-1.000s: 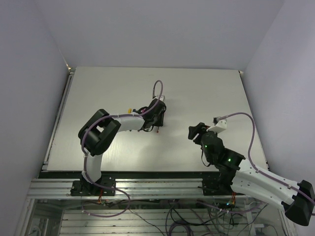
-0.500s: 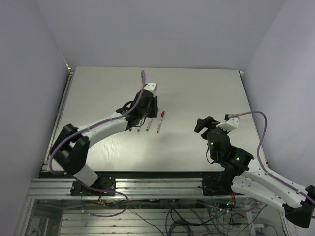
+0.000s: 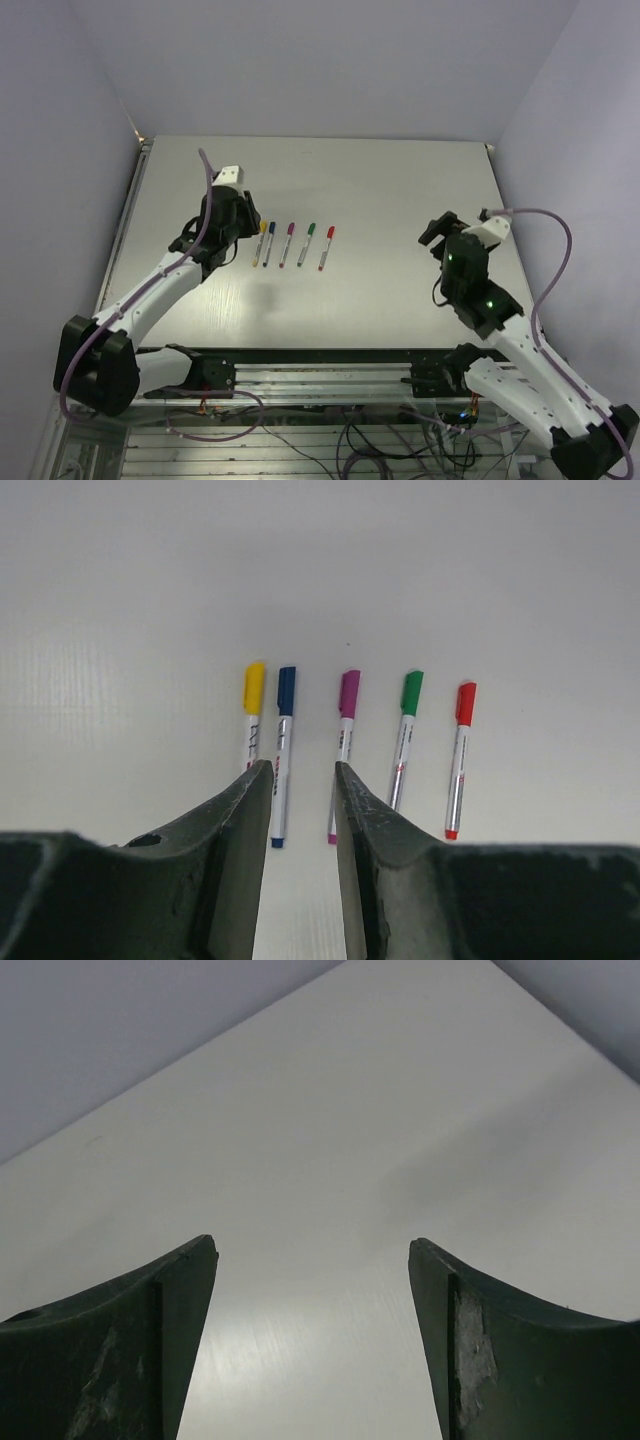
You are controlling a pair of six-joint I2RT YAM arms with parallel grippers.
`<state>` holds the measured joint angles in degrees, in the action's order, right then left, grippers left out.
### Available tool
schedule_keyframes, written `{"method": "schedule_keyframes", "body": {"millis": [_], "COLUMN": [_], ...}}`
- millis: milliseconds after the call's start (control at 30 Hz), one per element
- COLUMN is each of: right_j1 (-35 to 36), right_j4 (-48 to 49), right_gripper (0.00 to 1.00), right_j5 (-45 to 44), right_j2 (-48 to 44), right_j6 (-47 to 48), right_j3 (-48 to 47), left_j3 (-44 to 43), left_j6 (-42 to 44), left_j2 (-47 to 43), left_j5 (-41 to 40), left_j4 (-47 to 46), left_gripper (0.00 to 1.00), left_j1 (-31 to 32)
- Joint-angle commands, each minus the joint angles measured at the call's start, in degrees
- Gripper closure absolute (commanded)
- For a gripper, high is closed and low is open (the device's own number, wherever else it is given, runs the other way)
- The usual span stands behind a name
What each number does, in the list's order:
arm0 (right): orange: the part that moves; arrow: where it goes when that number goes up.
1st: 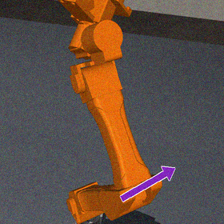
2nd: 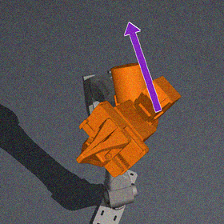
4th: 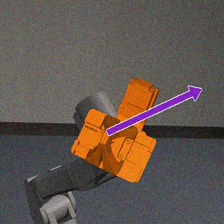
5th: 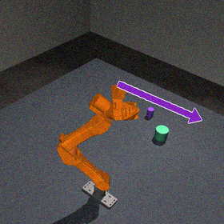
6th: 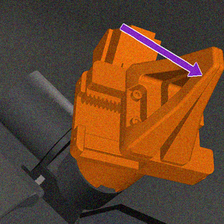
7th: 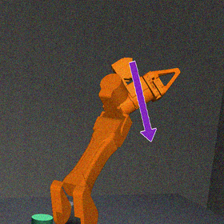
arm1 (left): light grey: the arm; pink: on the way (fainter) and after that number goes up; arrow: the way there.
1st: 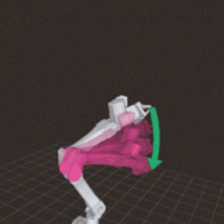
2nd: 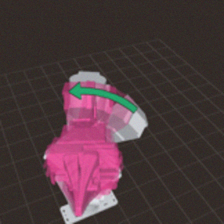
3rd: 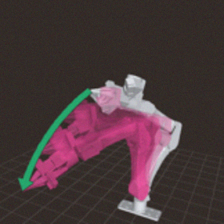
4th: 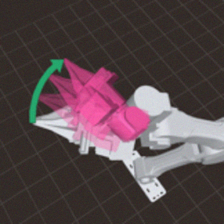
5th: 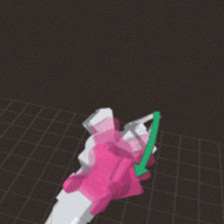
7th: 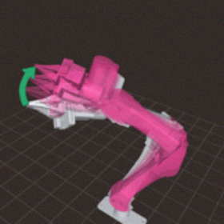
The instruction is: Insert the pens into the pen caps
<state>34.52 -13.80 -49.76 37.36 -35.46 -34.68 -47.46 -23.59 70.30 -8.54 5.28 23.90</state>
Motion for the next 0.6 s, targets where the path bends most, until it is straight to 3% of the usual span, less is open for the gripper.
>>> {"method": "schedule_keyframes", "body": {"millis": [0, 133, 233, 400, 567], "right_j1": [-11.2, -14.6, -14.7, -14.7, -14.7], "right_j4": [2.1, 4.4, 4.3, -2.6, -1.4], "right_gripper": [0.23, 0.20, 0.02, 0.00, 0.00], "right_j5": [18.6, 26.3, 28.3, 26.3, 25.8], "right_j2": [9.4, 11.5, 11.9, 16.0, 16.2], "right_j6": [3.5, 4.2, 7.6, 7.0, 5.7], "right_j3": [-4.2, -4.4, -4.9, -8.6, -7.0], "left_j3": [2.1, 3.7, 4.8, 5.5, 4.8], "left_j6": [-0.8, -2.1, -3.0, -3.3, -3.0], "left_j2": [-4.0, -7.4, -10.7, -14.9, -15.4], "left_j5": [1.9, 1.7, 0.7, -0.7, -1.2], "left_j4": [1.6, 3.3, 4.9, 6.7, 8.4], "left_gripper": [0.59, 0.58, 0.58, 0.58, 0.58], "left_j1": [-1.5, -1.8, -1.8, -1.8, -1.8]}}
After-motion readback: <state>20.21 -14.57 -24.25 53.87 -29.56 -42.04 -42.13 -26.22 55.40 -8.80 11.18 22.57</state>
